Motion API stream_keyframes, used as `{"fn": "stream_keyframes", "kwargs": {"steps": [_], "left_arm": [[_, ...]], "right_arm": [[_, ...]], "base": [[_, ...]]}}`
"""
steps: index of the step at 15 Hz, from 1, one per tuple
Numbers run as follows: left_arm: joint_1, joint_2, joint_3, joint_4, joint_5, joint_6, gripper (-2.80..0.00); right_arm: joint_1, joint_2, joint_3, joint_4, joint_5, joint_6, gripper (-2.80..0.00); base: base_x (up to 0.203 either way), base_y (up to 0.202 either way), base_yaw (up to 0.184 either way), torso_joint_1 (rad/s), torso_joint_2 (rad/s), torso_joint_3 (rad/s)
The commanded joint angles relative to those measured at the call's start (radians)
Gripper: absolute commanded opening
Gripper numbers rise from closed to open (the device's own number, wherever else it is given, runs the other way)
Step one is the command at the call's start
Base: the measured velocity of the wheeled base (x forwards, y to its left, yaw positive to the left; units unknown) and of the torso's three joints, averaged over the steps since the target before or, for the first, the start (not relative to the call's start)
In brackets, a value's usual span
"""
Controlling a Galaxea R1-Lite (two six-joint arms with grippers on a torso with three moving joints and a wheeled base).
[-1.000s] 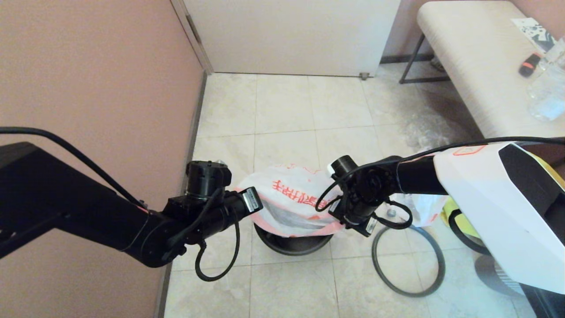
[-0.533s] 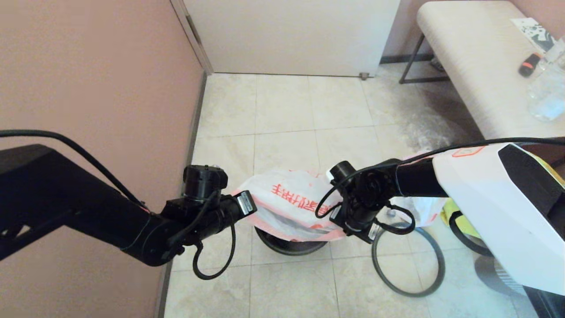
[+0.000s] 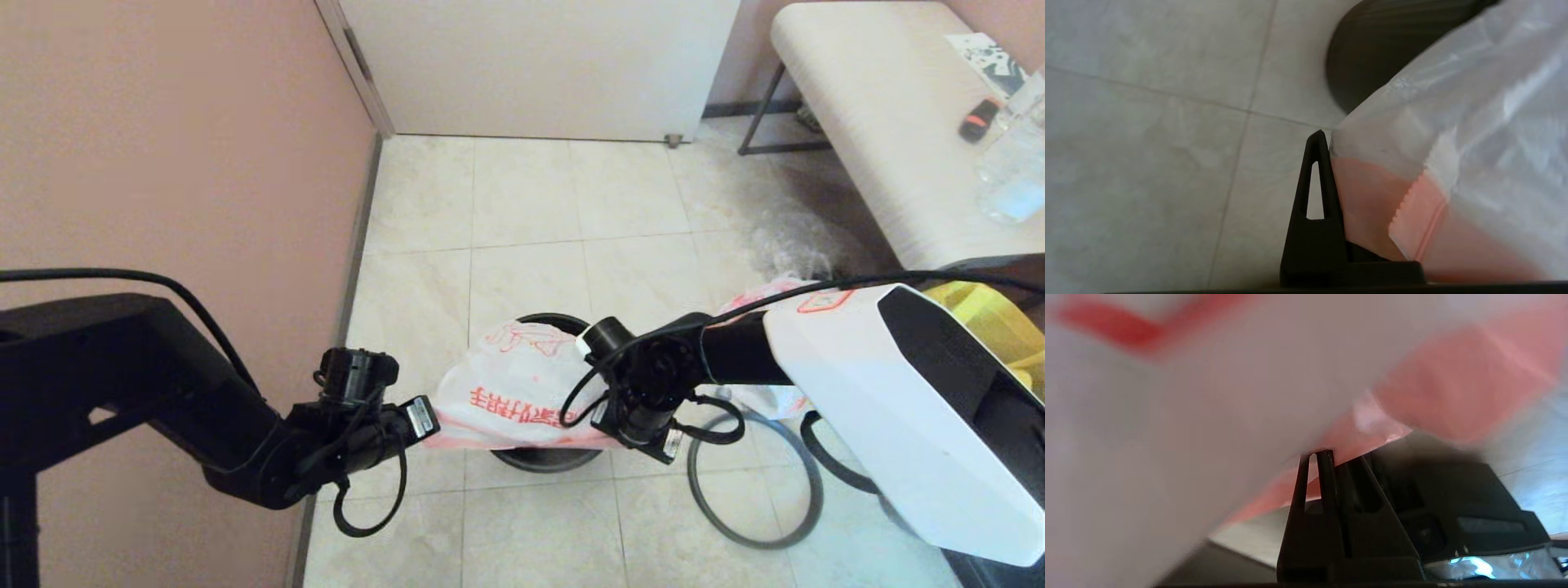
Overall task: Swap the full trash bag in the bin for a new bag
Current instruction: Put the new garbage bag on the trash can
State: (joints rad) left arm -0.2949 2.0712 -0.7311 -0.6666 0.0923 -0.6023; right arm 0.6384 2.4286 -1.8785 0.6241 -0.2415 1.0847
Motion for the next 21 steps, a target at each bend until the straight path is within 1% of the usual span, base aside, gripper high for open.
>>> {"fn": "stream_keyframes", "kwargs": {"steps": [1,5,8,11,13,14,15,18,21], "left_arm": [[0.001,0.033,0.003,-0.002,0.001,-0.002,-2.80],[-0.027,0.055,0.015,-0.001,0.000,-0.002,-2.80],[-0.035,0.104,-0.023,0.000,0.001,0.005,-2.80],[-0.035,0.140,-0.084,0.011,0.003,0.014,-2.80],[-0.035,0.147,-0.158,0.129,0.007,0.016,-2.80],[-0.033,0.158,-0.204,0.183,0.015,0.013,-2.80],[-0.030,0.174,-0.236,0.209,0.028,0.011,-2.80],[-0.032,0.184,-0.282,0.210,0.039,0.008,-2.80],[-0.032,0.191,-0.301,0.196,0.055,-0.025,-2.80]], "right_arm": [[0.016,0.027,0.005,0.005,-0.003,0.006,-2.80],[0.051,0.020,0.061,0.005,-0.004,0.006,-2.80],[0.050,0.075,0.048,0.002,-0.005,0.004,-2.80],[0.024,0.111,-0.009,0.002,-0.005,-0.014,-2.80],[0.011,0.139,-0.057,0.005,-0.008,-0.022,-2.80],[0.007,0.154,-0.068,0.005,-0.028,-0.028,-2.80],[0.004,0.162,-0.076,0.002,-0.053,-0.029,-2.80],[-0.017,0.154,-0.076,-0.038,-0.089,-0.029,-2.80],[-0.022,0.135,-0.076,-0.089,-0.135,-0.030,-2.80]], "base": [[0.000,0.000,0.000,0.000,0.00,0.000],[0.000,0.000,0.000,0.000,0.00,0.000],[0.000,0.000,0.000,0.000,0.00,0.000],[0.000,0.000,0.000,0.000,0.00,0.000],[0.000,0.000,0.000,0.000,0.00,0.000],[0.000,0.000,0.000,0.000,0.00,0.000],[0.000,0.000,0.000,0.000,0.00,0.000],[0.000,0.000,0.000,0.000,0.00,0.000],[0.000,0.000,0.000,0.000,0.00,0.000]]}}
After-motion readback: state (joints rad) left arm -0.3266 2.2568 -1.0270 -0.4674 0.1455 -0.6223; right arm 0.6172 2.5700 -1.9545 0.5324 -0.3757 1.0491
